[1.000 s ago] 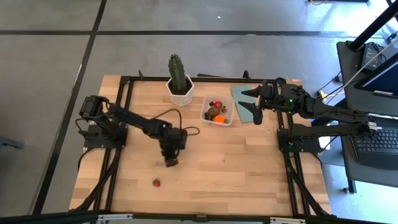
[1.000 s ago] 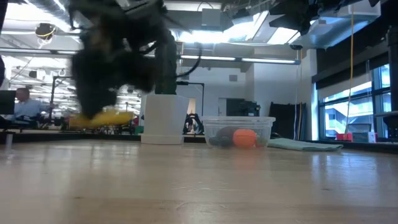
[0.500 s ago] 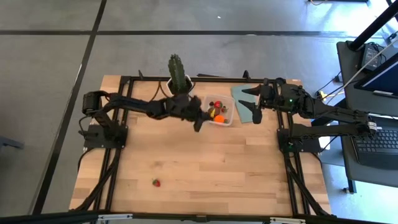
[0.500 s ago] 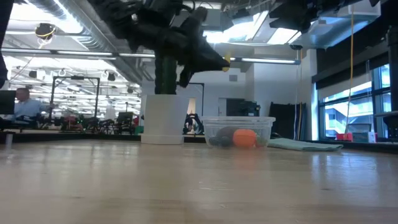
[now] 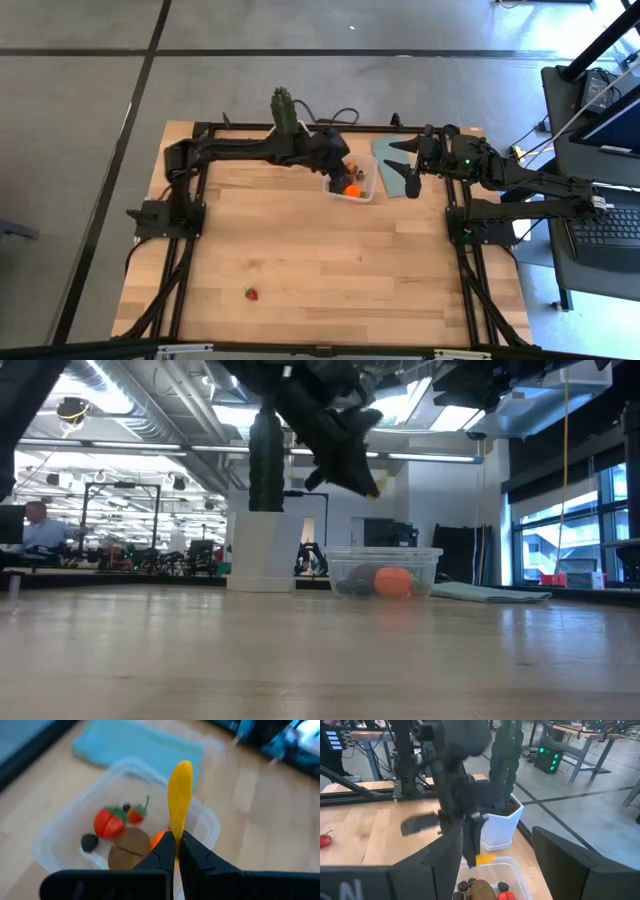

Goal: Pick and placing Produce into tupperware
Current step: Put the corn into the transparent bin

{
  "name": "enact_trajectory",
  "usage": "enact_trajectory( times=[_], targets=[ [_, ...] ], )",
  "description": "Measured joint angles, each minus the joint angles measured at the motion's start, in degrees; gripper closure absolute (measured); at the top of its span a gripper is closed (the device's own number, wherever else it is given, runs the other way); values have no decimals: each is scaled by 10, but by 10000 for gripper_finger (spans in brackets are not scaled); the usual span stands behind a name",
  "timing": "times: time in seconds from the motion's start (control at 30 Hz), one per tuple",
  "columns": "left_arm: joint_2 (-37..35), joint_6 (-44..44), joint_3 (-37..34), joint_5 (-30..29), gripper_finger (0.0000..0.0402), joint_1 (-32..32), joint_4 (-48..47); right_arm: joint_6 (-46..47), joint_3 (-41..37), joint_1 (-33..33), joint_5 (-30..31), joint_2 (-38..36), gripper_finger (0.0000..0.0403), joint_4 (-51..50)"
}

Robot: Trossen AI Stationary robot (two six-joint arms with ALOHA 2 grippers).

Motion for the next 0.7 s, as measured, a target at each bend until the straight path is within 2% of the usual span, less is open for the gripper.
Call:
enact_trajectory(
  times=[0.17, 0.37, 0.5, 0.7],
  targets=[
    [67, 5, 46, 3, 398, 0, -44, -2, 0, 0, 3, 0, 164, 0],
    [127, 13, 68, 4, 397, -8, -73, -2, 0, 0, 3, 0, 164, 0],
    [140, 14, 68, 4, 395, -10, -77, -2, 0, 0, 4, 0, 164, -1],
    [134, 14, 69, 4, 356, -10, -70, -2, 0, 0, 4, 0, 164, -13]
  ],
)
